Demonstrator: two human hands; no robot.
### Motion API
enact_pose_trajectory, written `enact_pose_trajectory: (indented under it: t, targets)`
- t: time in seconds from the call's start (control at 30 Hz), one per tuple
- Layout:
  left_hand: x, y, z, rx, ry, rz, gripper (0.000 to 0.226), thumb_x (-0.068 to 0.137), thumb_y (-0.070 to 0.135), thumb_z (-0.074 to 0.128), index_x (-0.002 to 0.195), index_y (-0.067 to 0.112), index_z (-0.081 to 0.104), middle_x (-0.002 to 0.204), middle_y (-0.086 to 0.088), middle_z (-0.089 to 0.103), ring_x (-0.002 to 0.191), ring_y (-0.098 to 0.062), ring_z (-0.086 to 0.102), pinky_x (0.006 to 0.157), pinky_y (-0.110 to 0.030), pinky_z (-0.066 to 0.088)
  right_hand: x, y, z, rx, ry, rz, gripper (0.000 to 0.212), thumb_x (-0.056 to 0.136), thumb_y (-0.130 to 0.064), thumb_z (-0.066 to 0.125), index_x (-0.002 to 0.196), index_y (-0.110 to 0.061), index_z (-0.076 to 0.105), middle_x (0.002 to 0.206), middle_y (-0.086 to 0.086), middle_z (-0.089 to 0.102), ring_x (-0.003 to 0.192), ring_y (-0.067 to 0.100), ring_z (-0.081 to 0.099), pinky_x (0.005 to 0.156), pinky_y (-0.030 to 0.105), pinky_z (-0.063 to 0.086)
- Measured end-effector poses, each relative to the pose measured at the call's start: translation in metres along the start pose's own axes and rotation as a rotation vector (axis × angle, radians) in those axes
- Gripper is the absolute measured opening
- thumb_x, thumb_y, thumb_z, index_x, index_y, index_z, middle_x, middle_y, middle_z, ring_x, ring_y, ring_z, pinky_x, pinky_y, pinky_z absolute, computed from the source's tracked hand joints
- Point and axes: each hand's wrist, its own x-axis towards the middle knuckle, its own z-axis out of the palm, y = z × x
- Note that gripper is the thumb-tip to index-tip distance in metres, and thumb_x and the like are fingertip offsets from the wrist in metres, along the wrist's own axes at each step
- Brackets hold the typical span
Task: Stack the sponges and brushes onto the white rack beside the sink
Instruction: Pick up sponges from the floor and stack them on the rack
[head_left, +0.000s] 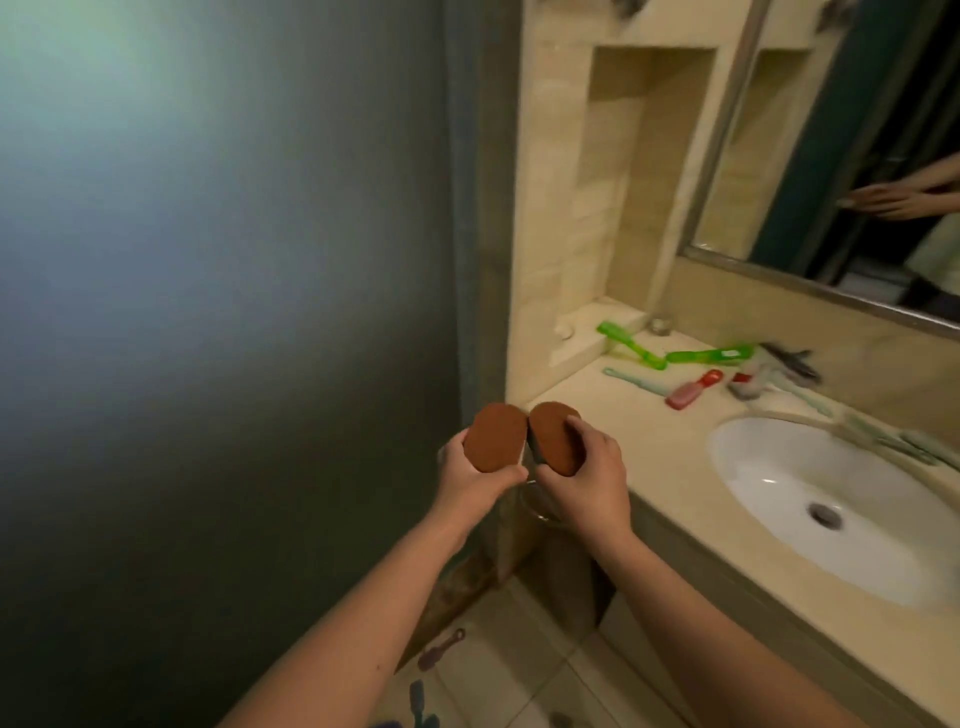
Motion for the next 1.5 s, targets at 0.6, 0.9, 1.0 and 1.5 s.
enact_pose_trajectory:
  t: [0.6, 0.9, 1.0, 1.5]
  targets:
    - [-0.018, 0.096, 0.239, 0.097, -0.533, 0.423, 0.074, 0.074, 0.008, 0.073, 0.141, 0.024, 0.045, 0.142, -0.001, 0.046, 0.116, -0.013, 0.055, 0.081, -0.012, 0.046, 0.019, 0.086, -0.232, -0.072, 0.444, 0.178, 0.077, 0.070, -0.025, 0.067, 0.142, -0.031, 0.041, 0.139, -0.003, 0.041, 0.123, 0.018, 0.042, 0.097, 0.039, 0.046]
    - [-0.034, 0.160, 0.398, 0.046, -0.631, 0.516, 0.076, 0.074, 0.017, 0.073, 0.143, 0.029, 0.042, 0.134, 0.001, 0.052, 0.110, -0.008, 0.058, 0.080, -0.013, 0.047, 0.064, 0.141, -0.379, -0.082, 0.603, 0.141, 0.072, 0.075, -0.024, 0.065, 0.143, -0.027, 0.042, 0.141, -0.002, 0.038, 0.120, 0.016, 0.046, 0.098, 0.033, 0.044]
    - [-0.034, 0.183, 0.452, 0.048, -0.647, 0.550, 0.077, 0.073, 0.024, 0.076, 0.142, 0.034, 0.042, 0.135, 0.003, 0.048, 0.110, -0.009, 0.054, 0.083, -0.018, 0.045, 0.085, 0.159, -0.424, -0.077, 0.636, 0.128, 0.073, 0.072, -0.028, 0.067, 0.140, -0.030, 0.042, 0.136, -0.004, 0.037, 0.118, 0.016, 0.045, 0.091, 0.030, 0.044]
    - [-0.084, 0.265, 0.661, -0.102, -0.827, 0.532, 0.055, 0.068, 0.032, 0.073, 0.115, 0.027, 0.045, 0.117, 0.001, 0.051, 0.101, -0.010, 0.054, 0.069, -0.021, 0.042, 0.106, 0.224, -0.628, -0.105, 0.852, 0.227, 0.065, 0.061, -0.048, 0.075, 0.110, -0.026, 0.038, 0.111, -0.004, 0.046, 0.099, 0.015, 0.050, 0.077, 0.030, 0.042]
